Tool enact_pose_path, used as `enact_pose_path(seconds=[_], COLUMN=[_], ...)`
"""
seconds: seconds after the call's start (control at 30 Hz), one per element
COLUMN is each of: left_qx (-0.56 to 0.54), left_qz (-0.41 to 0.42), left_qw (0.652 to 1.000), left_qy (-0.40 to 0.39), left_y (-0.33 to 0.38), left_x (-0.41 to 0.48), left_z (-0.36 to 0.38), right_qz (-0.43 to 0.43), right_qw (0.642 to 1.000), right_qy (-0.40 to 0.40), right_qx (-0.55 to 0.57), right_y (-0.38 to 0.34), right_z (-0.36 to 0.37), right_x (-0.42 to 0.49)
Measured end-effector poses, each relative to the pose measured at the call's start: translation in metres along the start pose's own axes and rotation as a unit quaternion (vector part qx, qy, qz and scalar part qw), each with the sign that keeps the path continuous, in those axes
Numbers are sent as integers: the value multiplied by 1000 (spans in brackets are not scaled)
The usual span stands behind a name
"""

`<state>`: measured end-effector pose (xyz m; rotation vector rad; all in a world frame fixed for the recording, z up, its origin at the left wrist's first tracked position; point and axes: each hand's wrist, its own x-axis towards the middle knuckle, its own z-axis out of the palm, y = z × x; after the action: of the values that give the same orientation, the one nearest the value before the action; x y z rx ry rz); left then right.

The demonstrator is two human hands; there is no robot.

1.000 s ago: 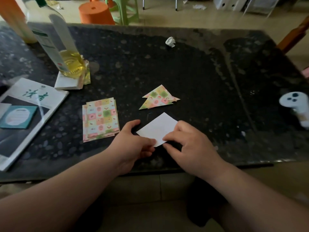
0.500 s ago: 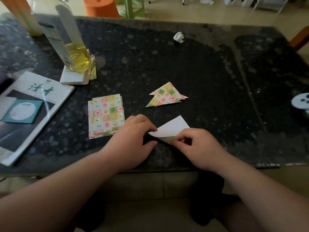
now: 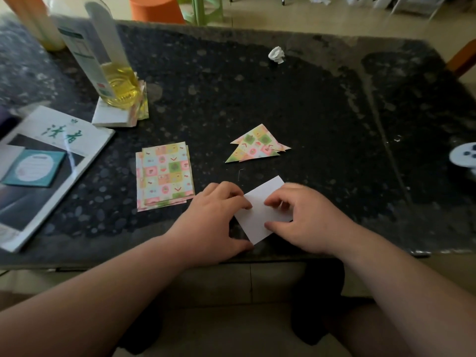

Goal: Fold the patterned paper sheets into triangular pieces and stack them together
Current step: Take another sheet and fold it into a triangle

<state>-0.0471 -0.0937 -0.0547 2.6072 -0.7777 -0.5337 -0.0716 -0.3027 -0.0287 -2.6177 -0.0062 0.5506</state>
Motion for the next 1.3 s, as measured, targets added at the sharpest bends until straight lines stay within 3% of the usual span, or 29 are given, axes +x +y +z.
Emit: enact_pose_path(seconds=[0.13, 0.27, 0.43, 0.57, 0.7, 0.77, 0.87, 0.97, 1.0, 1.07, 1.2, 1.3], left_qx=[-46, -59, -55, -39, -81, -110, -122, -75, -54, -17, -28, -78], left_qz=[-69, -104, -98, -71, -31, -2, -4, -3, -1, 4, -11, -38], left_qw=[997, 993, 994, 996, 996, 993, 987, 993, 995, 999, 999, 996], left_qy=[6, -12, -17, -33, -26, 37, 103, 94, 78, 32, -15, -10], left_y=[9, 16, 18, 15, 8, 4, -3, -5, -4, 0, 7, 7], left_x=[2, 9, 12, 10, 3, 3, 6, 9, 9, 8, 8, 8], left_z=[1, -2, -6, -6, -7, -10, -21, -25, -24, -19, -13, -11], right_qz=[113, 201, 230, 224, 218, 204, 191, 110, 55, -59, -165, -154], right_qw=[987, 975, 969, 957, 899, 880, 895, 967, 977, 977, 982, 986], right_qy=[112, 89, 31, 48, 96, 91, 80, 156, 186, 200, 71, 15], right_qx=[-21, 40, 85, 179, 367, 418, 394, 169, 88, 45, 60, 69], right_y=[-5, -2, -8, -3, 1, 0, 2, 7, 8, 5, -1, 2], right_z=[-1, -2, -1, -2, -6, -8, -9, 0, 2, 3, 2, 10], right_x=[0, 11, 17, 22, 21, 19, 16, 12, 9, 3, -4, -1])
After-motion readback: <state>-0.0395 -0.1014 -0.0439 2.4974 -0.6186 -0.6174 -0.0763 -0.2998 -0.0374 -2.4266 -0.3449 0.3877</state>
